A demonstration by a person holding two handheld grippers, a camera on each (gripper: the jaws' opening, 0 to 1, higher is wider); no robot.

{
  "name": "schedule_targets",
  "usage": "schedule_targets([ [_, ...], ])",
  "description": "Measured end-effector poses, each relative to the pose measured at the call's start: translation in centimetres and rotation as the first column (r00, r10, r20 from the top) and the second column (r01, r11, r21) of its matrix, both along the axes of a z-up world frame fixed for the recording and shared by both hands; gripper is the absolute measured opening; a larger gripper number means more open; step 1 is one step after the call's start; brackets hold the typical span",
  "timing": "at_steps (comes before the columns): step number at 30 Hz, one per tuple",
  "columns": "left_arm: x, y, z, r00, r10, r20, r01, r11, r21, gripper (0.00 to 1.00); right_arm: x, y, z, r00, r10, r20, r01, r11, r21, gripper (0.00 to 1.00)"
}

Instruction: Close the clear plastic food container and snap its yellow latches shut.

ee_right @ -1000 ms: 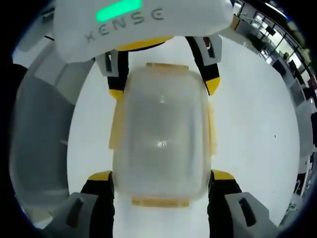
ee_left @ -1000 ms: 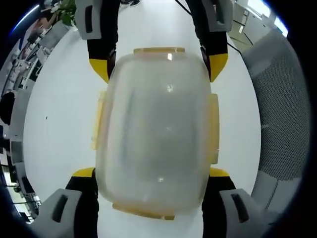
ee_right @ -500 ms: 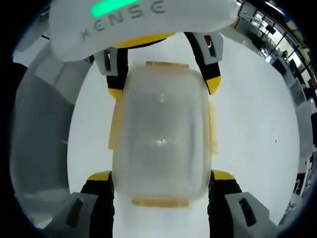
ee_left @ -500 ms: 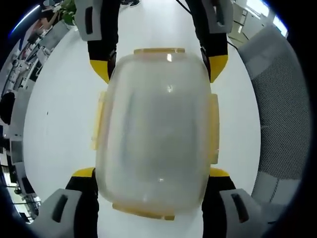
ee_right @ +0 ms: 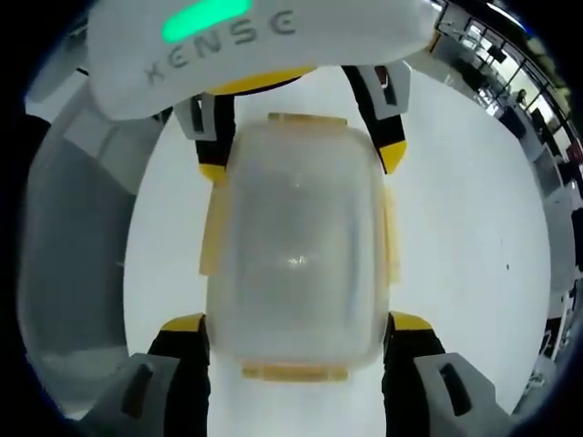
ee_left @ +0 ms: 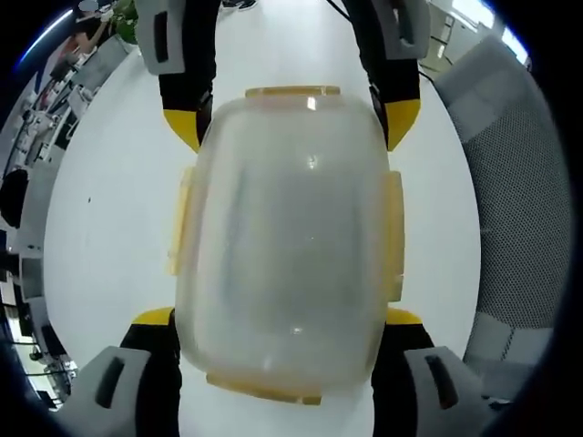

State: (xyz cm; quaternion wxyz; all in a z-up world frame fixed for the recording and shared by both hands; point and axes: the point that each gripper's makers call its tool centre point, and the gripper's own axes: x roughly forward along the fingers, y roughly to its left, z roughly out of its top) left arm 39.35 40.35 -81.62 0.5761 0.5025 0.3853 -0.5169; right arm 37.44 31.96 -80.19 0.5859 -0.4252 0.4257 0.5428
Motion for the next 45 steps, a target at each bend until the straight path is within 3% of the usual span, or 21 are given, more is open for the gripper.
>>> schedule_targets([
  [19,0.1,0.1,0.0,1.0,-0.013,0.016,0.014,0.999,-0.037,0.87,0.1,0.1,-0.1,1.0,-0.016,0.01,0.016,1.0,-0.013,0.78],
  [45,2.3,0.5,0.1,1.0,-0.021,0.018,0.022,0.999,-0.037,0.87,2.2,0.6,-0.1,1.0,-0.021,0.005,0.022,0.999,-0.049,0.79],
])
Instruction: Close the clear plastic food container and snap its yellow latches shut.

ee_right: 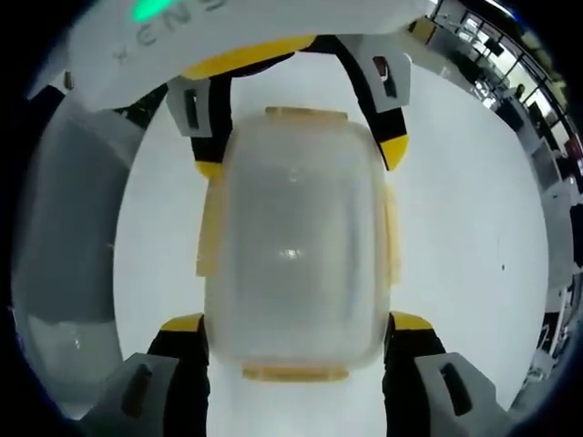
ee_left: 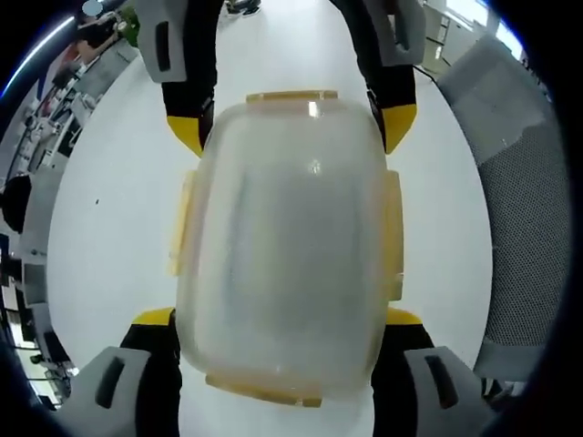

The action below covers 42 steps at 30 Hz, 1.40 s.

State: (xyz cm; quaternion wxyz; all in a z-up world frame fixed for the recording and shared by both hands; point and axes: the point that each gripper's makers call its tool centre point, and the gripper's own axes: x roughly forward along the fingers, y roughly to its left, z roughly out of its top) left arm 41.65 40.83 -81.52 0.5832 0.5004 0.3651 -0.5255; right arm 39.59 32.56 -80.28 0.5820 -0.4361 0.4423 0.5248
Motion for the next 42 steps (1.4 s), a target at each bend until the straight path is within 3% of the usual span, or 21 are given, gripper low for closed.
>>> schedule_targets([
  [42,3.3,0.3,0.0,1.0,0.027,0.0,-0.027,0.999,-0.018,0.87,3.6,0.2,-0.3,1.0,0.011,0.011,-0.01,1.0,-0.029,0.8],
])
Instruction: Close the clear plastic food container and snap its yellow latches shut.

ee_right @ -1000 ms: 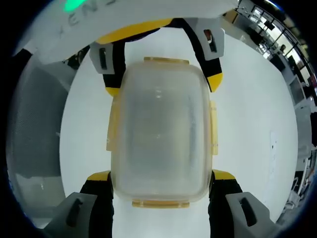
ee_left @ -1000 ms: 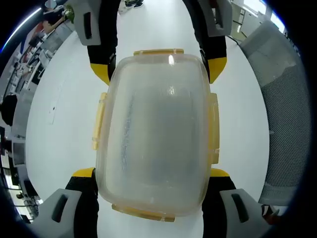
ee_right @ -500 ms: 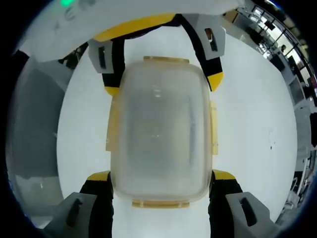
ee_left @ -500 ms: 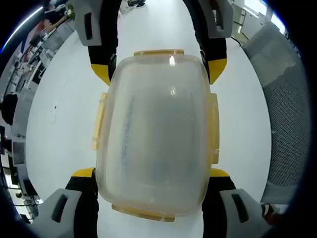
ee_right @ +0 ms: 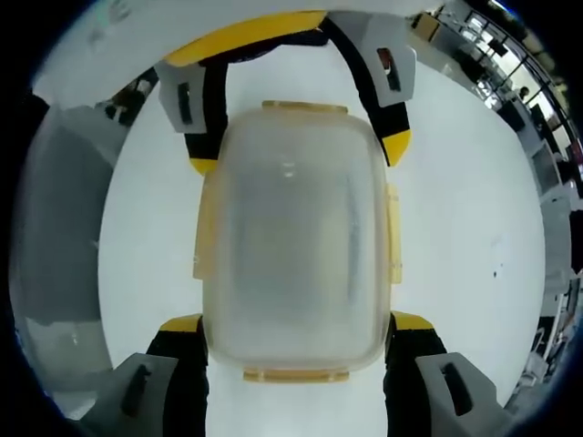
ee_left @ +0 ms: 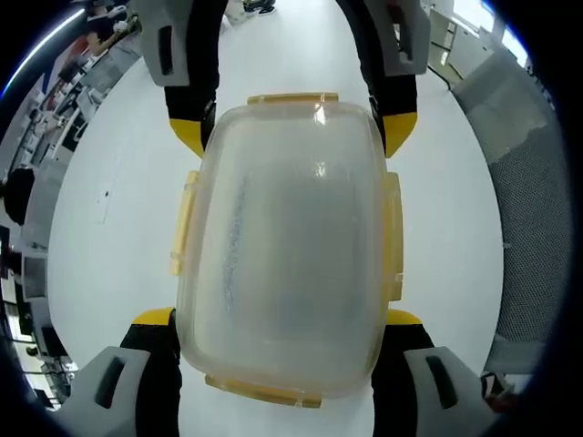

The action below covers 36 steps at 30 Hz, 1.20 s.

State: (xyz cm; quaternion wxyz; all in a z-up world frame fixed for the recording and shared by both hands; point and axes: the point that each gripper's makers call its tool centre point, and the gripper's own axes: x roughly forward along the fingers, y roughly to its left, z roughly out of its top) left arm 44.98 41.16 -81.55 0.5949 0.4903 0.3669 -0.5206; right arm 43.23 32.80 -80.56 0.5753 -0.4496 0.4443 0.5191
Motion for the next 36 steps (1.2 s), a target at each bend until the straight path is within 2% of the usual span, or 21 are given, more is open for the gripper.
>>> schedule_targets([
  [21,2.4,-0.1,0.0,1.0,0.007,0.0,-0.007,1.0,0.002,0.87,2.4,0.0,-0.1,1.0,0.0,0.01,0.0,1.0,0.008,0.8],
  [36,3.1,-0.2,0.0,1.0,0.019,0.0,-0.019,1.0,-0.004,0.87,3.3,-0.2,-0.2,1.0,0.007,0.016,-0.007,1.0,-0.003,0.81],
])
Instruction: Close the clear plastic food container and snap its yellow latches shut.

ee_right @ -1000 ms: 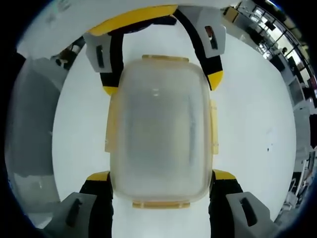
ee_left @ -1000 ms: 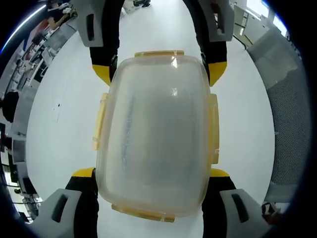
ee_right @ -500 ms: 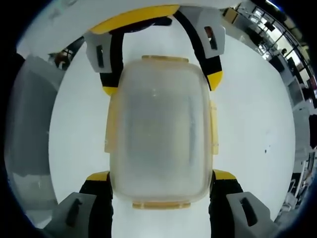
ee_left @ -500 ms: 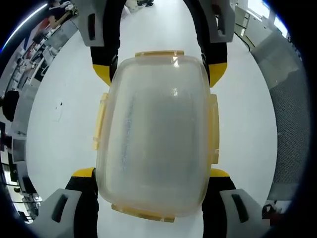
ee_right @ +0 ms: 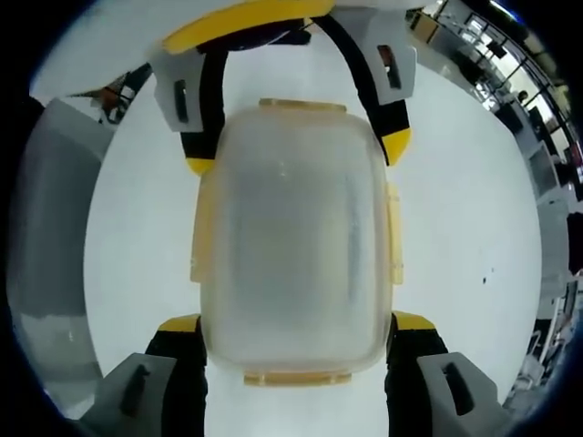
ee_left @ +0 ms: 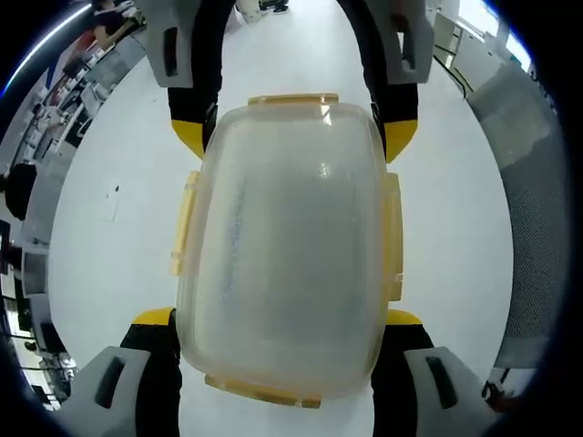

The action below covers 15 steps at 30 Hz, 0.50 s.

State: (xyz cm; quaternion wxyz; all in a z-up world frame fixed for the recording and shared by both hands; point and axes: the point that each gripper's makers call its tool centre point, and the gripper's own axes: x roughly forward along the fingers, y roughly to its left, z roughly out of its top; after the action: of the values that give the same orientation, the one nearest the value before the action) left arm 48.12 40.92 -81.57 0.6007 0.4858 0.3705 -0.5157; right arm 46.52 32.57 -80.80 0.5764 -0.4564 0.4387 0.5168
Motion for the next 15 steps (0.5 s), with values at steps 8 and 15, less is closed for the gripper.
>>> schedule_targets([
  [8,-0.03,0.06,0.13,1.0,0.0,0.005,0.0,1.0,-0.005,0.87,-0.04,0.01,0.06,1.0,0.0,0.01,0.0,1.0,-0.001,0.81],
  [15,0.01,0.13,-0.03,1.0,-0.003,-0.002,0.003,1.0,-0.017,0.88,0.04,0.1,-0.01,1.0,0.001,0.01,-0.001,1.0,-0.012,0.82],
])
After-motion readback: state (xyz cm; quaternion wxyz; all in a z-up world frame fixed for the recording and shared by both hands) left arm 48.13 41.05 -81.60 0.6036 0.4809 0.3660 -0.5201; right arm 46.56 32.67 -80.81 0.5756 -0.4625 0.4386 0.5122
